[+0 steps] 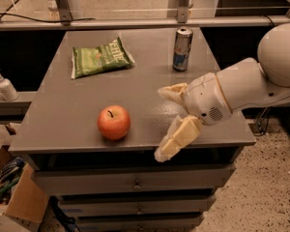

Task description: Move apple near redbull can

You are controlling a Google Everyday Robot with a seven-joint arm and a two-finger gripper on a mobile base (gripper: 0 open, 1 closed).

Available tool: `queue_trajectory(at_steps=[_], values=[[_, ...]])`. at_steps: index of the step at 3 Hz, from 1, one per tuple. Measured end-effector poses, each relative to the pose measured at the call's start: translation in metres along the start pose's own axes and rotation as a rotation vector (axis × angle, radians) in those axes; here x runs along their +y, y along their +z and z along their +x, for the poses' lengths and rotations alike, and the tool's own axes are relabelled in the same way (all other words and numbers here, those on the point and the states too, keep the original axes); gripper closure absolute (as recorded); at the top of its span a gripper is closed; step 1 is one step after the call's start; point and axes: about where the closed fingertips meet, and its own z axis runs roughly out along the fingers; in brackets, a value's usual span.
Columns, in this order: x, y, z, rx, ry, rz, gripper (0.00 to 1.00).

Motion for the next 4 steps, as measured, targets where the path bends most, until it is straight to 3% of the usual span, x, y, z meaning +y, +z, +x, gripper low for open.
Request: queue_trajectory(at_steps=[2,4], values=[[0.004,0.003,-0.01,-0.031,-0.004,-0.012,0.0],[0.002,0.043,-0.018,-0.13,-0.018,-0.013,0.0]])
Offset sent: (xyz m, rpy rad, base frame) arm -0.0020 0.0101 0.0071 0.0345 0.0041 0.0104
